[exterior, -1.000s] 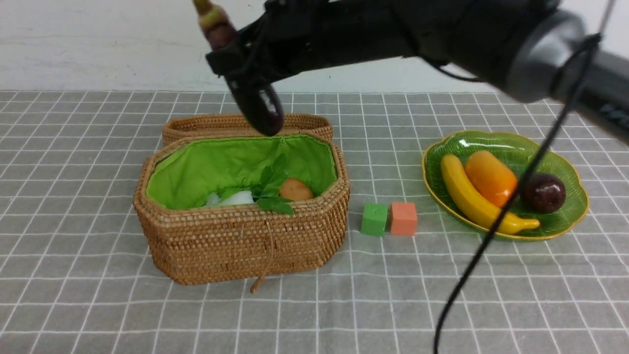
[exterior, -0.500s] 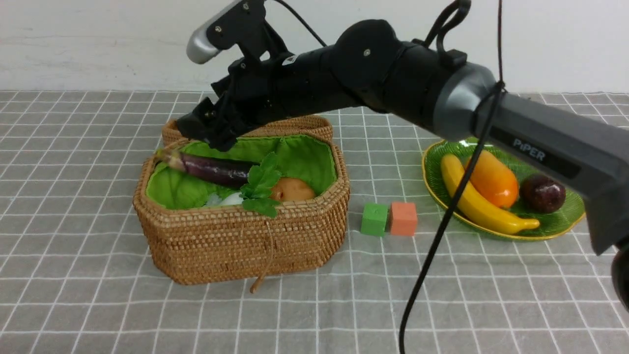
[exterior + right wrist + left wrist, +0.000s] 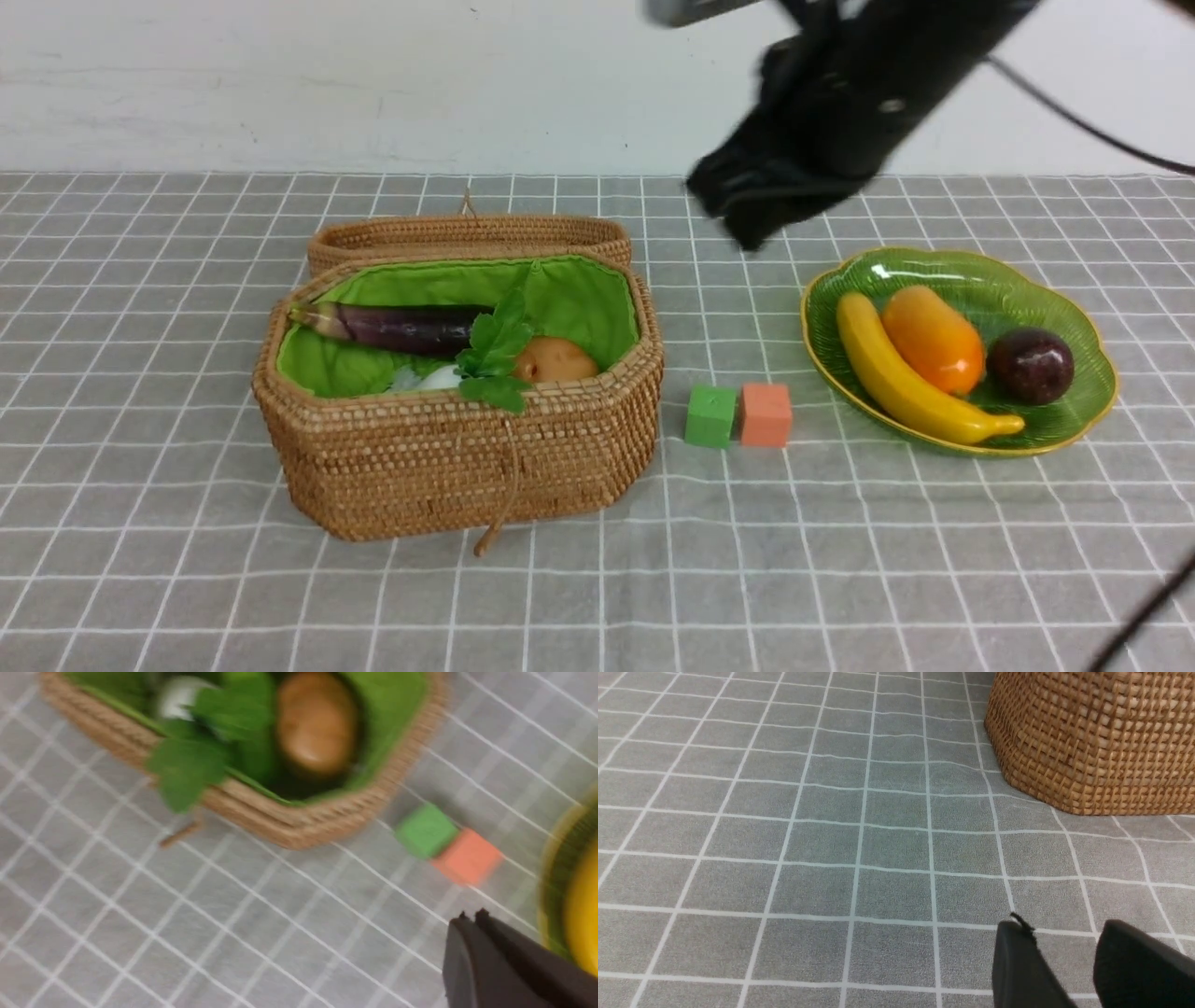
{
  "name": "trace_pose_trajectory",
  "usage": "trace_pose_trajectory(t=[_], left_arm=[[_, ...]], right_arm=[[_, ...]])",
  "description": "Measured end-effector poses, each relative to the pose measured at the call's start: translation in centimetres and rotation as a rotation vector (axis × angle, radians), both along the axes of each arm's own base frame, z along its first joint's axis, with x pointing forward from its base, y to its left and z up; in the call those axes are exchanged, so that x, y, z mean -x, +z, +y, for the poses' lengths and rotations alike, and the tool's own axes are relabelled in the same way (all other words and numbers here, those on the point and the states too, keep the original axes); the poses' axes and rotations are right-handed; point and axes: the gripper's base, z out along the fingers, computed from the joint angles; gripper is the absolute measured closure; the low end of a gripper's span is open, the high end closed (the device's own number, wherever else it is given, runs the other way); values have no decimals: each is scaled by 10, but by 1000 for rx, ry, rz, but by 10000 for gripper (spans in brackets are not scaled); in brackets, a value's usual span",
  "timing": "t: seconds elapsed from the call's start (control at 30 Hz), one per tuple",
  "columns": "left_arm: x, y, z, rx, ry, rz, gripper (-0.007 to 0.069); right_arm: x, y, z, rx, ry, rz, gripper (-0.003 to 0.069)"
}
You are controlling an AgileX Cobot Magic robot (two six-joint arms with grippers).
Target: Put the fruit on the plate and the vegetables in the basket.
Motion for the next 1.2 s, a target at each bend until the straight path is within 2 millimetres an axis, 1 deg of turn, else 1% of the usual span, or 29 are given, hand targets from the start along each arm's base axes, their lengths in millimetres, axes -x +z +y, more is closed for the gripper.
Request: trace_pose_trajectory(t=[0.03, 0.07, 0.17, 0.2, 0.23, 0.37, 0.6, 0.7, 0.77, 0.8, 0.83, 0.87, 0.9, 1.03, 1.07, 1.1, 1.13, 1.17, 1.2], left_arm=[[0, 0, 0, 0, 0, 0, 386], [0, 0, 0, 0, 0, 0, 386], [0, 0, 0, 0, 0, 0, 386], [0, 0, 0, 0, 0, 0, 386], [0, 0, 0, 0, 0, 0, 386], [0, 0, 0, 0, 0, 0, 386], [0, 0, 0, 0, 0, 0, 386], [0, 0, 0, 0, 0, 0, 386], [0, 0, 0, 0, 0, 0, 386], [0, 0, 0, 0, 0, 0, 386], [0, 0, 0, 0, 0, 0, 386], [0, 0, 0, 0, 0, 0, 386], [0, 0, 0, 0, 0, 0, 386], [0, 0, 0, 0, 0, 0, 386], [0, 0, 0, 0, 0, 0, 386], [0, 0, 0, 0, 0, 0, 386], [0, 0, 0, 0, 0, 0, 386], [0, 0, 0, 0, 0, 0, 386], [0, 0, 0, 0, 0, 0, 386]], right_arm=[[5, 3, -6, 20, -27, -15, 676], [6, 3, -8, 24, -33, -17, 676], [21, 10, -27, 81, -113, -54, 676], [21, 10, -27, 80, -119, -54, 676], [25, 13, -32, 88, -133, -64, 676], [27, 16, -34, 88, -143, -74, 676], [27, 14, -34, 89, -147, -69, 673], [31, 18, -36, 88, -150, -81, 673], [39, 27, -42, 106, -116, -123, 670], [44, 33, -48, 111, -111, -153, 669], [52, 43, -59, 84, -125, -218, 666], [55, 45, -62, 77, -132, -229, 666], [61, 50, -71, 48, -154, -275, 666], [95, 58, -113, -87, -300, -421, 665], [103, 51, -123, -108, -336, -439, 664], [125, 40, -142, -137, -408, -471, 663], [140, 30, -153, -149, -449, -494, 662], [143, 28, -155, -152, -456, -504, 662], [168, 8, -169, -155, -507, -549, 661]])
